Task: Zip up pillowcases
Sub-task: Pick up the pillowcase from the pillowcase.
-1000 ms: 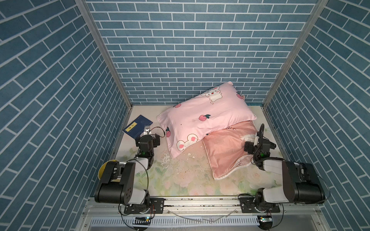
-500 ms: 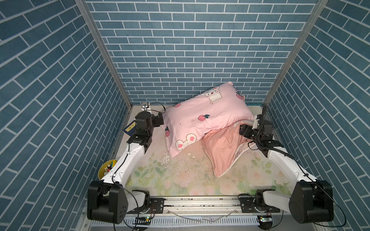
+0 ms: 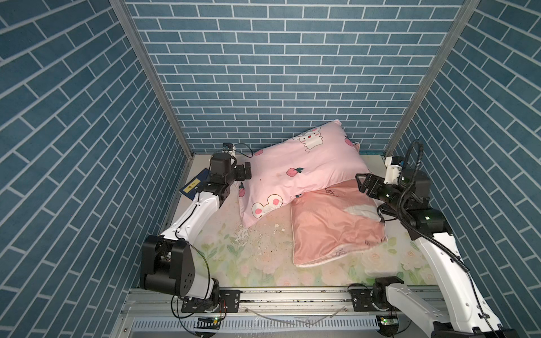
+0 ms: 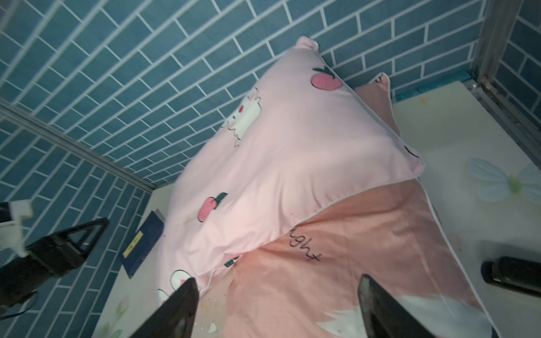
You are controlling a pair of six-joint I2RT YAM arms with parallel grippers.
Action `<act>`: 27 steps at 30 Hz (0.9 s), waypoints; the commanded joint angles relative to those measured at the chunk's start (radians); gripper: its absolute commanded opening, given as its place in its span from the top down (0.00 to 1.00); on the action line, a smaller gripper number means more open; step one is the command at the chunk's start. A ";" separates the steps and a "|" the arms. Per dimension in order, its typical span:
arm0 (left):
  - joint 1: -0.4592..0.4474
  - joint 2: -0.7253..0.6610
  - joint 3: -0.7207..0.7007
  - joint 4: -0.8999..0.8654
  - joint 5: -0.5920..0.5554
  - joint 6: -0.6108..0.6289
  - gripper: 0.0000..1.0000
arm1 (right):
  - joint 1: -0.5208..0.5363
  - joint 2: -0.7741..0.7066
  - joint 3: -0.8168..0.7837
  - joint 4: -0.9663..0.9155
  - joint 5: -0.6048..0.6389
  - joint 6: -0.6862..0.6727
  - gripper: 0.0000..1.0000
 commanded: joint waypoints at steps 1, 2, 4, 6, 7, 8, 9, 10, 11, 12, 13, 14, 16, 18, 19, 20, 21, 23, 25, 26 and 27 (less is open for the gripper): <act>-0.023 0.032 0.050 -0.002 0.026 -0.018 0.01 | 0.062 0.084 0.012 -0.001 -0.093 0.024 0.15; -0.028 0.041 0.061 -0.003 0.032 -0.022 0.01 | 0.091 0.116 0.005 0.043 -0.102 0.039 0.15; -0.042 0.062 0.089 -0.014 0.041 -0.026 0.01 | 0.144 0.213 -0.024 0.163 -0.118 0.096 0.15; -0.054 0.076 0.115 -0.025 0.048 -0.026 0.01 | 0.165 0.296 -0.059 0.310 -0.144 0.173 0.16; -0.059 0.086 0.127 -0.027 0.056 -0.026 0.01 | 0.172 0.347 -0.073 0.378 -0.149 0.213 0.17; -0.061 0.093 0.137 -0.032 0.065 -0.026 0.01 | 0.180 0.383 -0.081 0.423 -0.149 0.236 0.17; -0.063 0.106 0.153 -0.037 0.082 -0.026 0.01 | 0.190 0.419 -0.086 0.472 -0.145 0.258 0.17; -0.064 0.123 0.172 -0.045 0.103 -0.026 0.01 | 0.201 0.460 -0.088 0.515 -0.149 0.277 0.17; -0.064 0.140 0.195 -0.061 0.120 -0.023 0.02 | 0.211 0.493 -0.085 0.546 -0.155 0.292 0.17; -0.064 0.164 0.227 -0.082 0.138 -0.017 0.02 | 0.223 0.529 -0.080 0.571 -0.159 0.309 0.17; -0.065 0.186 0.260 -0.101 0.157 -0.009 0.02 | 0.233 0.562 -0.074 0.588 -0.155 0.326 0.17; -0.066 0.206 0.288 -0.117 0.171 -0.002 0.02 | 0.240 0.584 -0.073 0.601 -0.149 0.338 0.17; -0.066 0.254 0.359 -0.151 0.187 0.011 0.02 | 0.252 0.632 -0.088 0.652 -0.138 0.379 0.17; -0.066 0.305 0.432 -0.199 0.199 0.026 0.01 | 0.257 0.677 -0.091 0.679 -0.130 0.418 0.17; -0.066 0.334 0.478 -0.230 0.206 0.035 0.02 | 0.260 0.700 -0.085 0.679 -0.125 0.433 0.18; -0.066 0.360 0.516 -0.253 0.213 0.045 0.02 | 0.262 0.717 -0.081 0.678 -0.115 0.440 0.17; -0.066 0.389 0.557 -0.277 0.223 0.058 0.01 | 0.263 0.737 -0.073 0.668 -0.097 0.445 0.17; -0.066 0.450 0.637 -0.312 0.236 0.090 0.02 | 0.266 0.775 -0.052 0.654 -0.063 0.451 0.17; -0.067 0.534 0.746 -0.350 0.264 0.155 0.03 | 0.268 0.818 -0.022 0.646 -0.040 0.454 0.20; -0.066 0.593 0.830 -0.398 0.277 0.189 0.04 | 0.267 0.840 -0.001 0.631 -0.033 0.451 0.33; -0.066 0.660 0.946 -0.476 0.288 0.212 0.03 | 0.268 0.858 0.022 0.607 -0.027 0.443 0.59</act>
